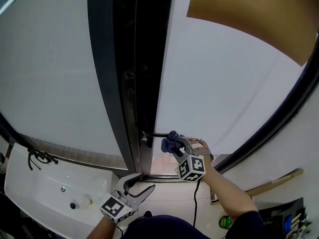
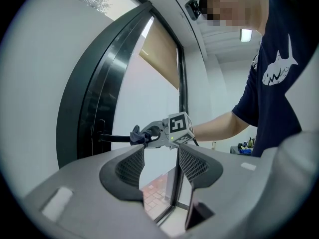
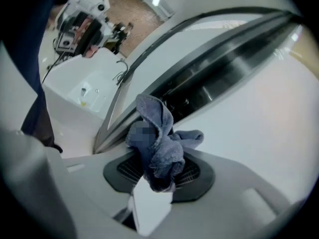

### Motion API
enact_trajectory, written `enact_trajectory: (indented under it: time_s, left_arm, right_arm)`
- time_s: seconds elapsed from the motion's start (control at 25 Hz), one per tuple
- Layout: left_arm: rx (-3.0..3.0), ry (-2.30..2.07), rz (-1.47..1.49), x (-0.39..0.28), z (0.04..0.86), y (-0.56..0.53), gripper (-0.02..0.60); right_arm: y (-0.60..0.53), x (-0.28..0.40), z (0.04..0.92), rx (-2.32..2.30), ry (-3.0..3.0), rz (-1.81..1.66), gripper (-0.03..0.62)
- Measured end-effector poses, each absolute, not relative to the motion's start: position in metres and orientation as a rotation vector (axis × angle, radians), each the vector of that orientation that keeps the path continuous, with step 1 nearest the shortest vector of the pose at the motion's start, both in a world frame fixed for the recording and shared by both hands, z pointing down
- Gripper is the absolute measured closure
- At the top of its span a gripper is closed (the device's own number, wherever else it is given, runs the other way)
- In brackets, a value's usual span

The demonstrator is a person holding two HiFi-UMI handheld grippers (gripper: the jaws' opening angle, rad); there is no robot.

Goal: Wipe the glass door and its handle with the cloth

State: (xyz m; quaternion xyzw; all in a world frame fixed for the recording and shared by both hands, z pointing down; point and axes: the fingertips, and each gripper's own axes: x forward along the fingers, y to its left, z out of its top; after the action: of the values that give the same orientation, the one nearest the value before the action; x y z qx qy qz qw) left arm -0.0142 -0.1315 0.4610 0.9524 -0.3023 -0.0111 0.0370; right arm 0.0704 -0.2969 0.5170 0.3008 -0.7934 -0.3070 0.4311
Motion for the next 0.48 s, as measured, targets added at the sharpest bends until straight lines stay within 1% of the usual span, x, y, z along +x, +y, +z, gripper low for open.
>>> enact_trajectory:
  time_s: [0.12,0.28,0.36,0.48]
  left_arm:
    - [2.919,-0.947,-0.035,-0.02,0.462,-0.131,0.367]
    - [2.908,-0.984,-0.022,-0.033,0.463,-0.131,0.367]
    - [2.905,-0.995,-0.018,-0.036,0.463,-0.13,0.367]
    - [2.896,-1.003,-0.002,-0.04,0.464,-0.129,0.367]
  right_arm:
    - [-0.29,0.07,0.547,0.807,-2.154,-0.436,0.45]
    - [-0.294,0.047,0.571,0.849,-2.319,-0.123,0.45]
    - [-0.3,0.027,0.568,0.874,-2.412,-0.04,0.45]
    - [-0.317,0.0,0.56,0.91,-2.506,-0.01,0.45]
